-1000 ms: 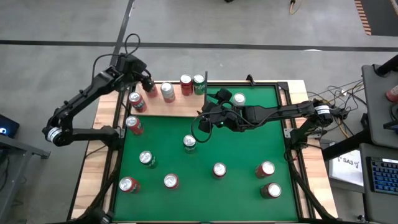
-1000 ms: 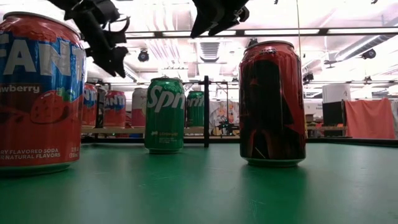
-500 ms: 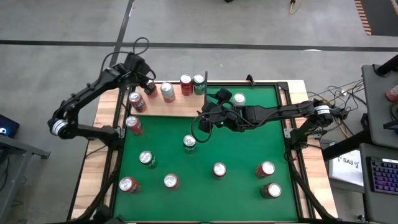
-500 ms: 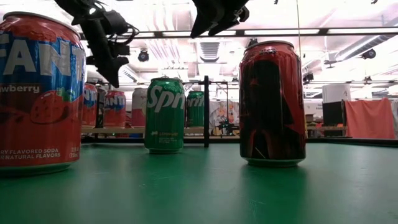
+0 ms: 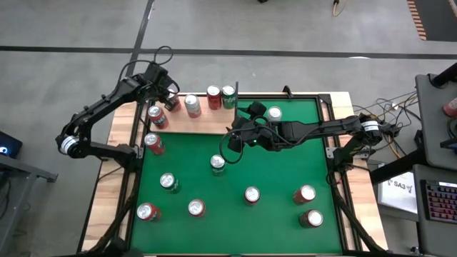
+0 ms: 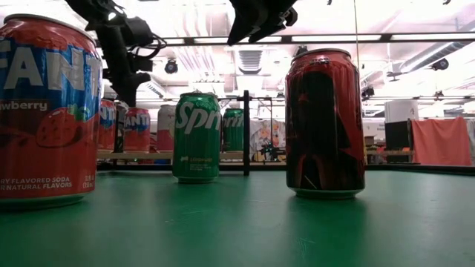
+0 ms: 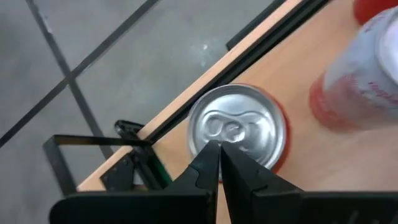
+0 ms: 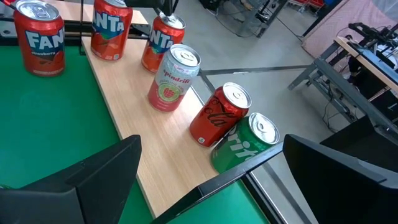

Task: Place canned beverage on shelf
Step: Put the red soda can on the shelf aligned with the other red soda can

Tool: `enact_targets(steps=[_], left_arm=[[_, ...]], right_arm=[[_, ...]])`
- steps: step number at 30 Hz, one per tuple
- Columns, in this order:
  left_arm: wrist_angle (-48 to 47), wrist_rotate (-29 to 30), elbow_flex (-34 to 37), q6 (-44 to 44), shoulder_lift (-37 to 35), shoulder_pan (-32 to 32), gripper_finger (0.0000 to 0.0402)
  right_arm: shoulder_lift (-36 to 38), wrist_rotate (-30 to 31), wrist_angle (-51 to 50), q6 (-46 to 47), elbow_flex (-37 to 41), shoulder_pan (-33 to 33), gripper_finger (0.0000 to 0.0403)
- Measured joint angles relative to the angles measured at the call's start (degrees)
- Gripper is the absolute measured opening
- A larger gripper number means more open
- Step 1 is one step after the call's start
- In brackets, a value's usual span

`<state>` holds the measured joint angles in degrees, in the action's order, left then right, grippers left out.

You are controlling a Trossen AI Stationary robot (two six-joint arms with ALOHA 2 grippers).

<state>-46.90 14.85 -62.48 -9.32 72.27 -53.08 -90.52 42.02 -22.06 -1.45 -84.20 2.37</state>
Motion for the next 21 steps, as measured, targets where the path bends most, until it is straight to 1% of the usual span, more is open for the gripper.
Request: enact_targets(steps=[4,10,15,21], left_arm=[[-1.45,2.66,-0.05,0.28,0.00,0.00,0.0000],[-3.06,4.76,-0.37,0.88,0.00,0.00,0.0000],[-5.18,11.10,-0.37,1.53,-0.05,-0.01,0.0000],[-4.80,10.49,-0.37,1.76,-0.88,0.02,0.0000]], right_arm=[[0.00,-0.03,0.00,0.00,0.00,0.00,0.0384],[0.00,-0.23,0.00,0.00,0.00,0.00,0.0384],[0.00,-0.46,-0.02,0.02,0.00,0.02,0.0384],[0.00,-0.46,-0.02,0.37,0.00,0.01,0.0384]])
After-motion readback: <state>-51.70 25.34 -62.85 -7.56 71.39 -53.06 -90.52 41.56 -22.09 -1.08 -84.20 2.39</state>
